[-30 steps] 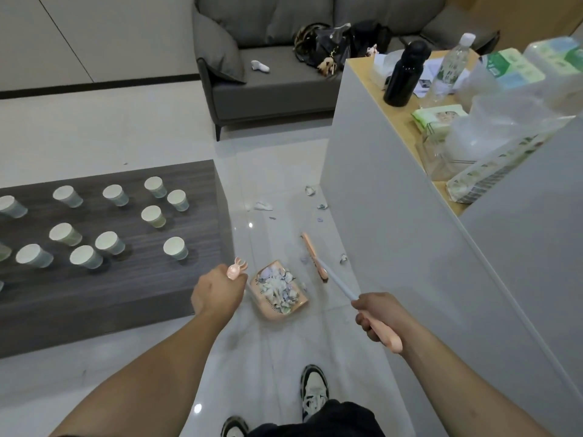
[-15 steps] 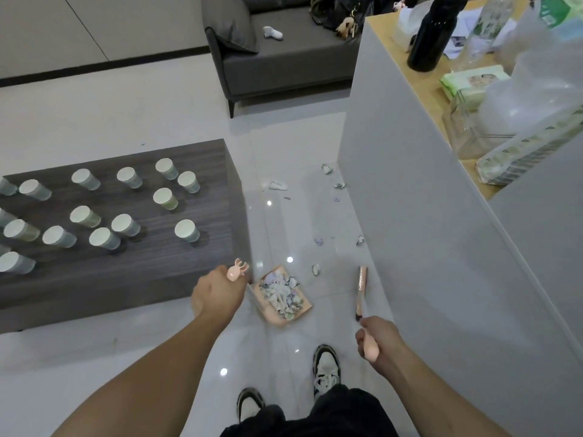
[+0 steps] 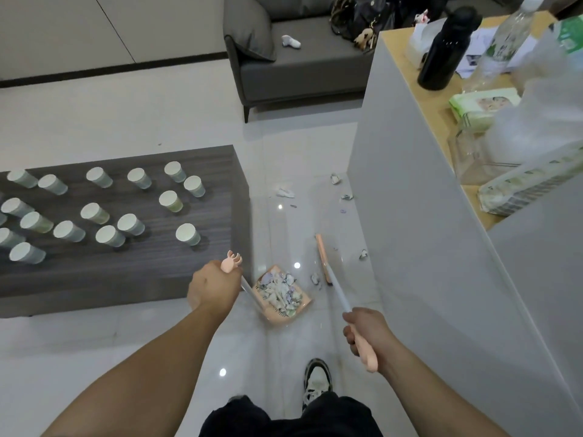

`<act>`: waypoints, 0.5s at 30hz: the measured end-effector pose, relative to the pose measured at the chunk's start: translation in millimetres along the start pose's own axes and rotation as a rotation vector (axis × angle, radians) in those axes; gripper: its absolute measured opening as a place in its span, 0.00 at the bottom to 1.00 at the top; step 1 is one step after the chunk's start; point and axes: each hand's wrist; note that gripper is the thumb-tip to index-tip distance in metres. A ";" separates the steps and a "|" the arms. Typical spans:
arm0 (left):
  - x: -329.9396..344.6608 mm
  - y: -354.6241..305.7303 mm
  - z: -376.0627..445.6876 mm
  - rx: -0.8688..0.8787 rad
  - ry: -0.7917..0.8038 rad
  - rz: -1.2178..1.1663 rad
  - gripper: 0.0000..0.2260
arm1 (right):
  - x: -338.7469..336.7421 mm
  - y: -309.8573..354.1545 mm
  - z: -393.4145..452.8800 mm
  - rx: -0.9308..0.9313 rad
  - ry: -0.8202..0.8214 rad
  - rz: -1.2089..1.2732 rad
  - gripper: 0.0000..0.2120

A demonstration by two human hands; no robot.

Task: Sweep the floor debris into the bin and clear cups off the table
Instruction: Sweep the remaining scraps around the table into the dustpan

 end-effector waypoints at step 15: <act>28.4 -79.6 39.5 0.008 -0.082 -0.101 0.12 | 25.1 -12.0 -0.9 0.118 -0.077 -0.262 0.02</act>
Point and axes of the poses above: each hand's wrist, its own z-axis towards the middle knuckle, its own x-axis out of the palm, y = z × x, and after that the axes turned 15 degrees about -z, right-handed
